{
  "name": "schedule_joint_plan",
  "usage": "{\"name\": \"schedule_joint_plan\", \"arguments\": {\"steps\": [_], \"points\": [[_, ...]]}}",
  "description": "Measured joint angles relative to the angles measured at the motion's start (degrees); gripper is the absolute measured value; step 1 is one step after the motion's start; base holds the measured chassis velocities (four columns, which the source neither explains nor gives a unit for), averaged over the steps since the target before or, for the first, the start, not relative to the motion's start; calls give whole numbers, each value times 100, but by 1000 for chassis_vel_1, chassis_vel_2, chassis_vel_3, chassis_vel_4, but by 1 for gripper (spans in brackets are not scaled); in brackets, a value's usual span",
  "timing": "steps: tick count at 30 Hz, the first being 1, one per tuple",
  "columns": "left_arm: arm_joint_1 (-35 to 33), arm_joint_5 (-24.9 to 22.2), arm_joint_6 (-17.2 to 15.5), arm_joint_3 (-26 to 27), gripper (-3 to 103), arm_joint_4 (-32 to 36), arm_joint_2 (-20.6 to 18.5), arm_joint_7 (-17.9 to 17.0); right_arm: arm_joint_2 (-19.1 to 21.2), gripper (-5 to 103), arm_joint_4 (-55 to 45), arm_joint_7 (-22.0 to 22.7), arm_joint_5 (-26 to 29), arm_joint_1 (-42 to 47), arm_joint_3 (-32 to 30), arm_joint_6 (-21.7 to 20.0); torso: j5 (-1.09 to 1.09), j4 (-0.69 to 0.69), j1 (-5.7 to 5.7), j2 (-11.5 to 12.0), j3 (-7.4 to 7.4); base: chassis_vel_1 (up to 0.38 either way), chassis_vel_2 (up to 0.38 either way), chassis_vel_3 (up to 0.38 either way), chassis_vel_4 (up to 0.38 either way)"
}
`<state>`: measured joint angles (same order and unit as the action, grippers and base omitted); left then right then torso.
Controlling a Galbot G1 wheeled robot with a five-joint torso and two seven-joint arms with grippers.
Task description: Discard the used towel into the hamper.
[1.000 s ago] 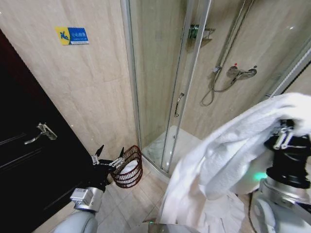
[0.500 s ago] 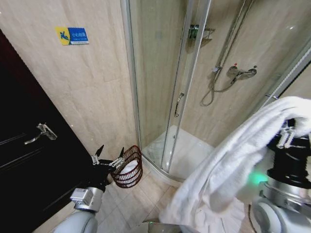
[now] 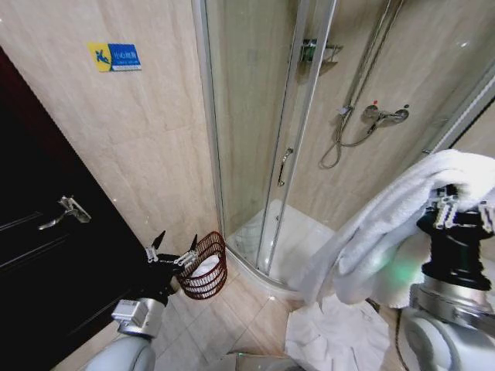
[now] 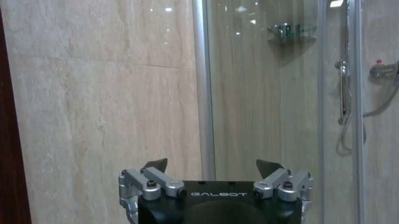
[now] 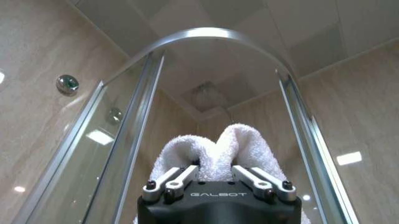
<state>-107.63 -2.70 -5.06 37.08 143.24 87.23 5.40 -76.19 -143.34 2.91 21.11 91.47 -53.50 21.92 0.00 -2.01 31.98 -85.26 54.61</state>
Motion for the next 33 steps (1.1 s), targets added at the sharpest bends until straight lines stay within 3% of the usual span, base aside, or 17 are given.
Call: {"name": "schedule_joint_plan", "arguments": {"steps": [33], "points": [[0, 0, 0, 0, 94, 0, 0, 0, 347, 11, 9, -69, 83, 12, -64, 152, -1, -1, 0, 0, 0, 65, 65, 65, 68]]}}
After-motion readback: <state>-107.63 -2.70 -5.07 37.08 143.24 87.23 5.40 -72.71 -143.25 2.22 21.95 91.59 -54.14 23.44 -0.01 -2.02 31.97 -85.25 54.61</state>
